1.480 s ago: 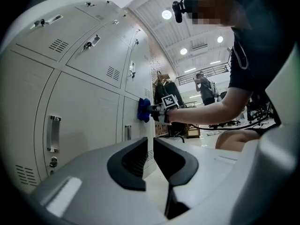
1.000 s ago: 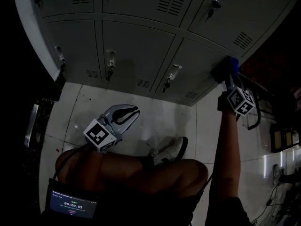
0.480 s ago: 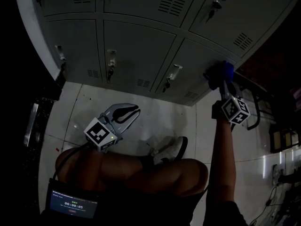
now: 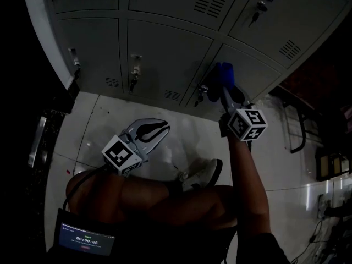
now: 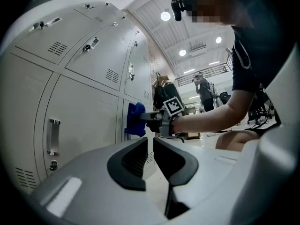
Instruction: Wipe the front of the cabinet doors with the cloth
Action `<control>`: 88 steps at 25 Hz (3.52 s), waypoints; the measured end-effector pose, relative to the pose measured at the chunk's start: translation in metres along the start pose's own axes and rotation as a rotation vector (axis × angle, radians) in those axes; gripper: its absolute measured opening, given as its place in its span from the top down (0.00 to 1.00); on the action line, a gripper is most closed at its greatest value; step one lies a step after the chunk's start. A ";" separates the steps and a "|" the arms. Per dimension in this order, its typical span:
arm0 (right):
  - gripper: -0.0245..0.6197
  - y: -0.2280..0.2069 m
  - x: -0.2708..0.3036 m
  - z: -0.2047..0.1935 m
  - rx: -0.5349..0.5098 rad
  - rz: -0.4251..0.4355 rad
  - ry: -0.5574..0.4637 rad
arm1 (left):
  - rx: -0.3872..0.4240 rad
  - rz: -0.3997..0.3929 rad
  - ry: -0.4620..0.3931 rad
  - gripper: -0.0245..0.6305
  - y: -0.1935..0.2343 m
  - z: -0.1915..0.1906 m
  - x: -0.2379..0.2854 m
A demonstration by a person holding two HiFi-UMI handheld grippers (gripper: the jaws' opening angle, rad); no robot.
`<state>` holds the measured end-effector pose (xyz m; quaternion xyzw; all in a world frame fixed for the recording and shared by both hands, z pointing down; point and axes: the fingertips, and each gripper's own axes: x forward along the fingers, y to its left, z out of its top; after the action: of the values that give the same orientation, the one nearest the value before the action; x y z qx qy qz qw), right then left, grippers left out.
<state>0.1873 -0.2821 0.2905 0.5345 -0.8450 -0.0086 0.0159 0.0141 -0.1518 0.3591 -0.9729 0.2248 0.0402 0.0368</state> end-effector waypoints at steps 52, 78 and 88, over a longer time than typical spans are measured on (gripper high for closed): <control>0.84 -0.159 -0.088 -0.032 0.107 -0.367 0.003 | -0.008 0.016 0.025 0.89 0.009 -0.011 0.000; 0.84 -0.007 0.053 -0.093 -0.035 -0.056 0.172 | 0.007 0.033 0.016 0.95 0.010 -0.007 -0.001; 0.84 -0.070 0.008 -0.092 0.053 -0.199 0.145 | 0.000 0.032 0.028 0.95 0.010 -0.010 -0.001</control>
<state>0.2505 -0.3197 0.3801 0.6154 -0.7842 0.0508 0.0618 0.0089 -0.1613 0.3686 -0.9696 0.2410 0.0271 0.0332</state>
